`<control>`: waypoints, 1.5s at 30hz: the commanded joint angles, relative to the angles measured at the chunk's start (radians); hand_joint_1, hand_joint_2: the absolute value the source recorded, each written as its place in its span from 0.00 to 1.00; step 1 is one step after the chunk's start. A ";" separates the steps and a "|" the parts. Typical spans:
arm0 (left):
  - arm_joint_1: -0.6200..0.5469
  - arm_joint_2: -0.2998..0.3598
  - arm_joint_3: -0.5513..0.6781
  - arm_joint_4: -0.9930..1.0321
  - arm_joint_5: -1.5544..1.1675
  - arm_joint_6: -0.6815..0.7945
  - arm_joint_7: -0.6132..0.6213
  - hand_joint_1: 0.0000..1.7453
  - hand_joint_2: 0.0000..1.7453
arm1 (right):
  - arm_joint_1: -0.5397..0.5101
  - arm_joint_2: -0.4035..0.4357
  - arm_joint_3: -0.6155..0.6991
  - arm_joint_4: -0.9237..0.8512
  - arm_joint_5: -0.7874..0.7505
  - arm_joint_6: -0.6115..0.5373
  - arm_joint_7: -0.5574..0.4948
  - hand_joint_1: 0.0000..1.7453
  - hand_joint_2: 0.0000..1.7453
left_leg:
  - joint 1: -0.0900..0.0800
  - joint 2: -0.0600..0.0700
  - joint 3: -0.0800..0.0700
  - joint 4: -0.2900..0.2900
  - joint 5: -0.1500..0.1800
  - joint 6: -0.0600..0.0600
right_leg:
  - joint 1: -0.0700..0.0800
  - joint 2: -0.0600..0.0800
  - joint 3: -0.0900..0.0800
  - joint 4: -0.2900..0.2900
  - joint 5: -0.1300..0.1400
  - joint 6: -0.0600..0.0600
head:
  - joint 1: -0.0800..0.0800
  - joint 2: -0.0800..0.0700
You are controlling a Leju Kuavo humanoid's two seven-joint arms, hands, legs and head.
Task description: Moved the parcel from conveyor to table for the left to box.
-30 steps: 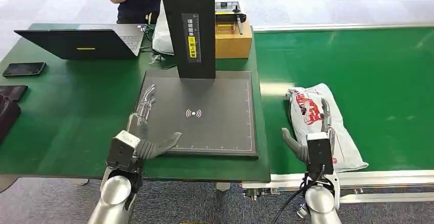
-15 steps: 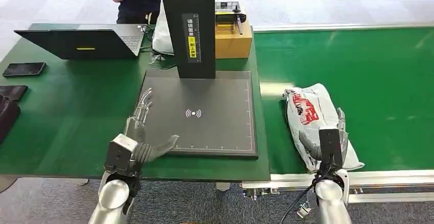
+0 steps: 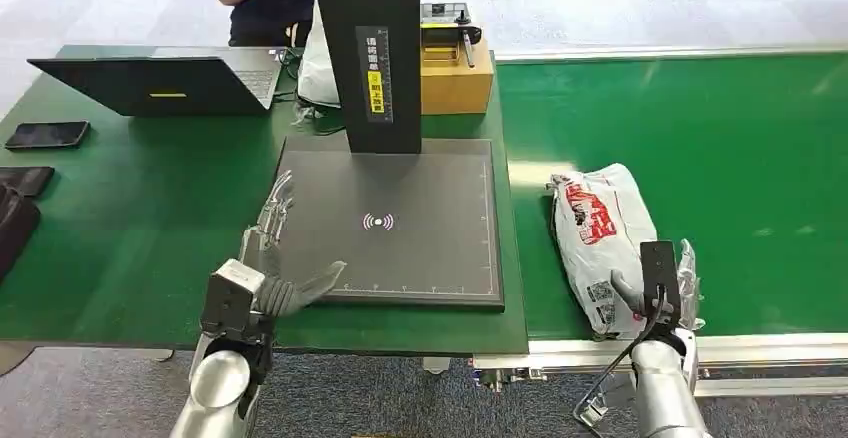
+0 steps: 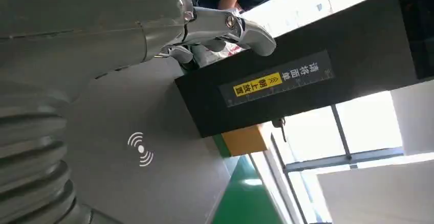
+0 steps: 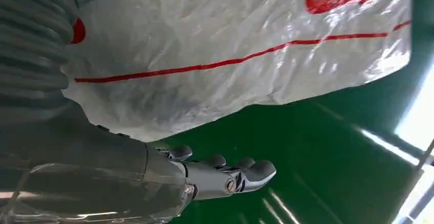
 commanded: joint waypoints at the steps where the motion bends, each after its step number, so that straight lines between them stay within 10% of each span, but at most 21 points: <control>1: 0.000 0.002 0.009 -0.001 -0.003 -0.005 0.019 0.00 1.00 | -0.107 -0.049 -0.057 0.329 0.088 0.052 0.117 0.00 1.00 | 0.001 0.001 0.003 -0.001 0.000 -0.002 | 0.000 0.001 0.002 -0.001 0.000 0.001 | 0.000 0.000; 24: 0.015 0.003 0.003 -0.012 -0.003 0.003 0.033 0.00 1.00 | -0.128 -0.042 -0.015 0.363 0.199 0.187 0.174 0.00 1.00 | 0.001 -0.001 0.009 -0.003 0.001 -0.004 | 0.000 0.000 0.010 -0.005 0.002 0.003 | 0.000 0.000; 25: 0.016 0.002 0.002 -0.013 -0.003 0.003 0.034 0.00 1.00 | -0.128 -0.041 -0.014 0.358 0.204 0.178 0.168 0.81 1.00 | 0.001 0.000 0.009 -0.001 0.000 -0.002 | 0.001 0.000 0.009 -0.002 0.001 0.002 | 0.000 0.000; 26: 0.017 0.002 0.002 -0.012 -0.002 0.003 0.034 0.00 1.00 | -0.128 -0.040 -0.012 0.354 0.207 0.176 0.161 0.96 1.00 | 0.001 -0.001 0.009 -0.002 0.001 -0.003 | 0.001 0.000 0.010 -0.003 0.001 0.002 | 0.000 0.000; 45: 0.013 -0.004 0.004 -0.035 0.002 0.001 0.044 0.00 1.00 | -0.049 0.015 -0.008 0.089 0.193 0.142 0.092 0.97 1.00 | 0.001 -0.001 0.010 -0.001 0.000 -0.003 | 0.000 0.000 0.009 -0.002 0.000 0.002 | 0.000 0.000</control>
